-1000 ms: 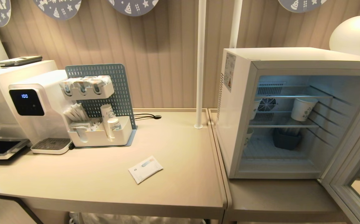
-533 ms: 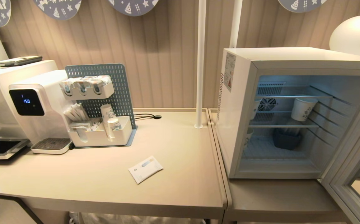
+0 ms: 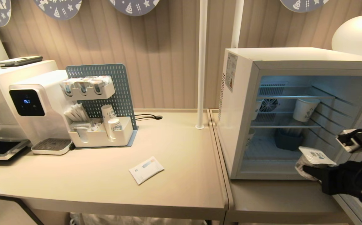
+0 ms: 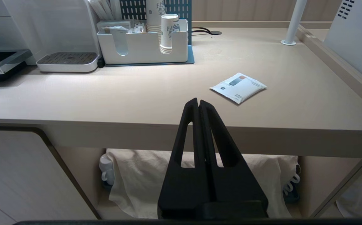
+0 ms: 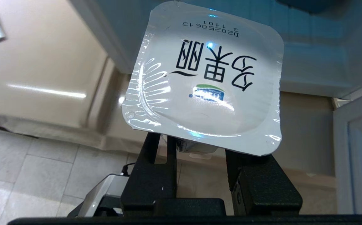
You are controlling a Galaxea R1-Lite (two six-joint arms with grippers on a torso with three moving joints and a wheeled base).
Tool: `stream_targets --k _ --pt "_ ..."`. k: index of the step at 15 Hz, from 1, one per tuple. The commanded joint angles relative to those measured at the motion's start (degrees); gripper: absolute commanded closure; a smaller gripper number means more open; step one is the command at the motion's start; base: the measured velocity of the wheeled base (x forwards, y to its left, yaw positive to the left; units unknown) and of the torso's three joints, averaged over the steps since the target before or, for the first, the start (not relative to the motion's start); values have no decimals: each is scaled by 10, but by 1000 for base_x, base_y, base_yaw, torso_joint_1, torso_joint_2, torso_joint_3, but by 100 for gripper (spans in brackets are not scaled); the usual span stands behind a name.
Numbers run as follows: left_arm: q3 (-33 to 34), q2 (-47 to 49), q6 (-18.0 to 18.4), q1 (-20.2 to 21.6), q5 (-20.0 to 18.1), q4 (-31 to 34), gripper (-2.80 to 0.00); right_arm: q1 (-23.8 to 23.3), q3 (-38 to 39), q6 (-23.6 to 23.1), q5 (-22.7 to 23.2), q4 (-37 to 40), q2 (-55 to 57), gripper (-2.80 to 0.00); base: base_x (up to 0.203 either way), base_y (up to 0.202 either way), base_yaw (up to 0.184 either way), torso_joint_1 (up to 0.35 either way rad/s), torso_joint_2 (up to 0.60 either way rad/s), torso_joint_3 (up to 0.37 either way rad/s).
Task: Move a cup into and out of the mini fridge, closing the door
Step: Put the yoghurt in the freezer
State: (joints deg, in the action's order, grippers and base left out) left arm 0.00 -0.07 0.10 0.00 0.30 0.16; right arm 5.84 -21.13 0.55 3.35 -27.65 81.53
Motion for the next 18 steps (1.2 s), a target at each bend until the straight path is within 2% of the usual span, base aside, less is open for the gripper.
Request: stream_targets --k 1,5,8,10,13,18 --pt "1 1 0 0 0 0 0 6 10 3 -11 -108 148 0 0 0 0 0 0 0" --pt "1 1 0 1 0 0 0 16 3 14 -81 -371 356 0 0 0 0 0 0 0" --pt "1 1 0 0 0 0 0 19 -46 15 -131 -483 477 0 0 0 0 0 0 0" --pt "1 1 -1 0 0 0 0 19 -98 14 -154 -490 505 0 0 0 0 0 0 0" --pt "1 1 -3 0 0 0 0 19 -164 15 -169 -424 515 0 0 0 0 0 0 0" --pt "1 1 -3 0 0 0 0 19 -217 16 -182 -384 553 0 0 0 0 0 0 0"
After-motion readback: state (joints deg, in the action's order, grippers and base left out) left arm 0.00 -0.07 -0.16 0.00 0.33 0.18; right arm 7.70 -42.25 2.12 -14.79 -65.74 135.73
